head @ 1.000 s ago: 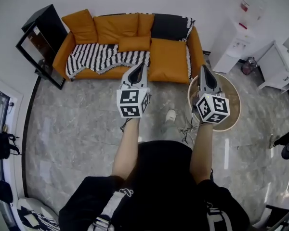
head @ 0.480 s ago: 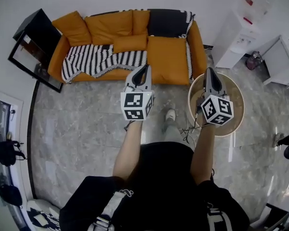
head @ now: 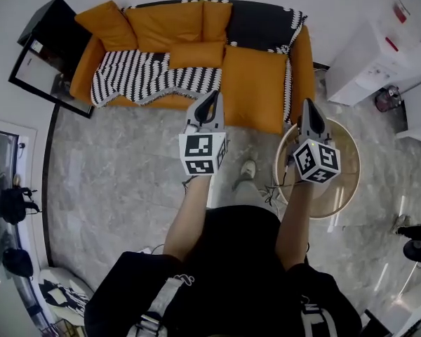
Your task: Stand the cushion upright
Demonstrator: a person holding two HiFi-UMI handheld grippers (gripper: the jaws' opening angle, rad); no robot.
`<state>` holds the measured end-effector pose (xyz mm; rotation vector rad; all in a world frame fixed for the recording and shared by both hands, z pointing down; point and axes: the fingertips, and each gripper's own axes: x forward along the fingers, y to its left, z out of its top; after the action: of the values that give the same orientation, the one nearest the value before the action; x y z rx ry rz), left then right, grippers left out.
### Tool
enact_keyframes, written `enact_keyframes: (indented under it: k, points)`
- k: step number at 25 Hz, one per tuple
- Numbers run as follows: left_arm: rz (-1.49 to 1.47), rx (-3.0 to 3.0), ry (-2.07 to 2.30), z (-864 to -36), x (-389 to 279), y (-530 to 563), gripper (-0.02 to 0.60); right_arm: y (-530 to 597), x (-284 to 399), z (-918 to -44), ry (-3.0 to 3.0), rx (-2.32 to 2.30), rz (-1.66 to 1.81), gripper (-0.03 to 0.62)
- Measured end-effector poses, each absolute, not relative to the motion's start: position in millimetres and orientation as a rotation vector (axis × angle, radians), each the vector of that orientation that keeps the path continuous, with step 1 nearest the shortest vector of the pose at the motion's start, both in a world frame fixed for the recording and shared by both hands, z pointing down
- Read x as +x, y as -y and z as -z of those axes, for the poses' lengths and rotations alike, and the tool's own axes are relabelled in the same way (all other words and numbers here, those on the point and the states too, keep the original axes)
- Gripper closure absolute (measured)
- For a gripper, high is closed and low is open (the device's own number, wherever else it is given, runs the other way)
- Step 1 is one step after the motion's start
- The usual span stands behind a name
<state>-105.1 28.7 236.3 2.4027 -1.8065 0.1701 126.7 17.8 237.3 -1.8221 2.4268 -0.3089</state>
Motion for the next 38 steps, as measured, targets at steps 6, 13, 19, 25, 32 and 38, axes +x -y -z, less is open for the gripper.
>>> enact_keyframes:
  k: [6, 13, 19, 25, 32, 38]
  points:
    - [-0.183, 2.292, 1.835, -258, -99, 50, 0.566, 69, 136, -259, -2.499, -1.811, 0.378, 0.583]
    - [-0.213, 2.214, 1.83, -280, -99, 103, 0.566, 133, 132, -273, -2.56, -1.768, 0.445, 0.583]
    - [-0.271, 2.168, 1.787, -307, -110, 129, 0.566, 162, 115, -294, -2.585, -1.767, 0.51, 0.585]
    - [-0.341, 2.158, 1.697, -343, -111, 157, 0.566, 177, 106, -333, -2.608, -1.829, 0.614, 0.583]
    - [-0.425, 2.096, 1.598, -406, -106, 155, 0.566, 181, 125, -380, -2.551, -1.922, 0.73, 0.583]
    - [-0.528, 2.057, 1.527, -456, -106, 138, 0.566, 162, 130, -432, -2.544, -1.969, 0.85, 0.583]
